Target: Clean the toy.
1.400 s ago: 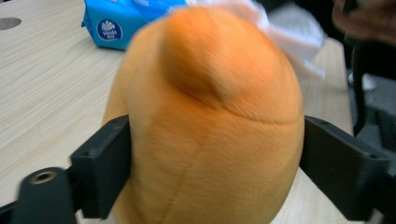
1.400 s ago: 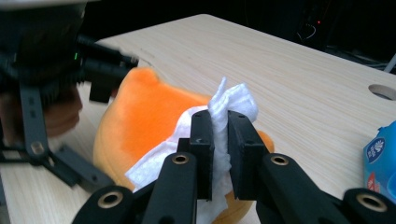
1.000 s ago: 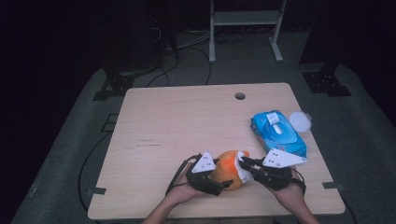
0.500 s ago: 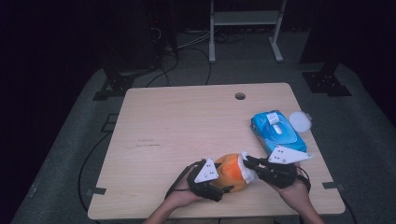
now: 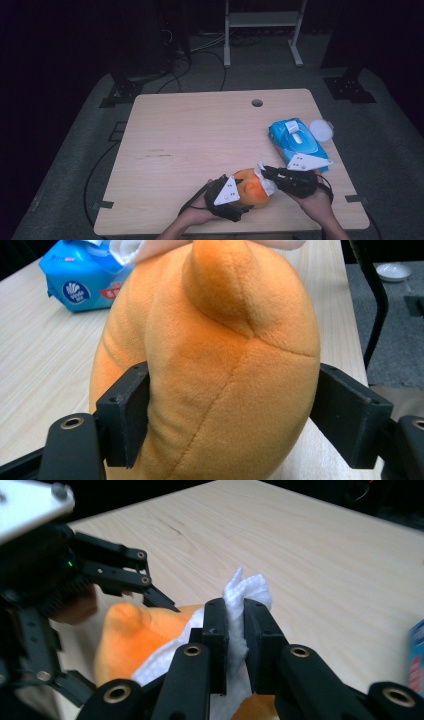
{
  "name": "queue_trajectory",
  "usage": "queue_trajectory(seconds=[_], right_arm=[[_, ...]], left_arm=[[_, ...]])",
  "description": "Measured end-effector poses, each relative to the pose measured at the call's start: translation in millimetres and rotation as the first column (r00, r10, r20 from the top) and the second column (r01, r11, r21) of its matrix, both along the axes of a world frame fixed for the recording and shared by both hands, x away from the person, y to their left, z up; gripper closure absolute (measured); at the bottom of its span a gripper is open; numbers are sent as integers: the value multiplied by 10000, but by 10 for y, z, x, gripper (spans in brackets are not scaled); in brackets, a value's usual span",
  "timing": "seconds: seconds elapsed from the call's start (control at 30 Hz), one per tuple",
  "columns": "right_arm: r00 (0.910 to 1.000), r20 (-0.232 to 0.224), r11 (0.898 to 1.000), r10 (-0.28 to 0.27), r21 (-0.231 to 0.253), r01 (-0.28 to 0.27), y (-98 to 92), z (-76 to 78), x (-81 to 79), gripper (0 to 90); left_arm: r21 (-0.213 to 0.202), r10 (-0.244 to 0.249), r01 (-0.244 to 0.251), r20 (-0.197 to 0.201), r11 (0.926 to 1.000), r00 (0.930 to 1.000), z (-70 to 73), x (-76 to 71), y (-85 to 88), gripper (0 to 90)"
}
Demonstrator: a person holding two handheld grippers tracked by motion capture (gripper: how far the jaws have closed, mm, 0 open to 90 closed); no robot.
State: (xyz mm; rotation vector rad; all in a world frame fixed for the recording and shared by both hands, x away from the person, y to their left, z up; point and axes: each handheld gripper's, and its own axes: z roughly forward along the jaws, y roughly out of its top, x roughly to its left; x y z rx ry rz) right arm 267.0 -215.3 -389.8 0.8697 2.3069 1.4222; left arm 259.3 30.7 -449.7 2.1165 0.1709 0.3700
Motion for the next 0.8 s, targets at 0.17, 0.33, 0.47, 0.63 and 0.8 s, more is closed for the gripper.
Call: queue_trajectory(seconds=[0.17, 0.33, 0.47, 0.63, 0.8], right_arm=[[9966, 196, 9963, 794, -357, -787, 237, 28, -82, 796], [9995, -19, 9992, 317, -263, -317, 135, -14, 35, 792], [9989, -299, 9991, -366, -202, 360, -71, -80, 112, 796], [9993, -355, 9997, 120, 197, -113, -35, 38, 30, 809], [9929, 293, 9929, 1154, 261, -1162, 200, 201, -179, 809]], left_arm=[[249, -237, 229, 347, 9994, 9991, -11, -45, -33, 230], [160, -250, 246, 281, 9996, 9993, -11, -37, -22, 239], [78, -312, 310, 252, 9995, 9992, -9, -20, -23, 239], [-376, 45, -56, -297, 9993, 9996, -2, 40, -10, 240], [-781, 425, -489, -811, 9957, 9958, -2, 101, -20, 240]])
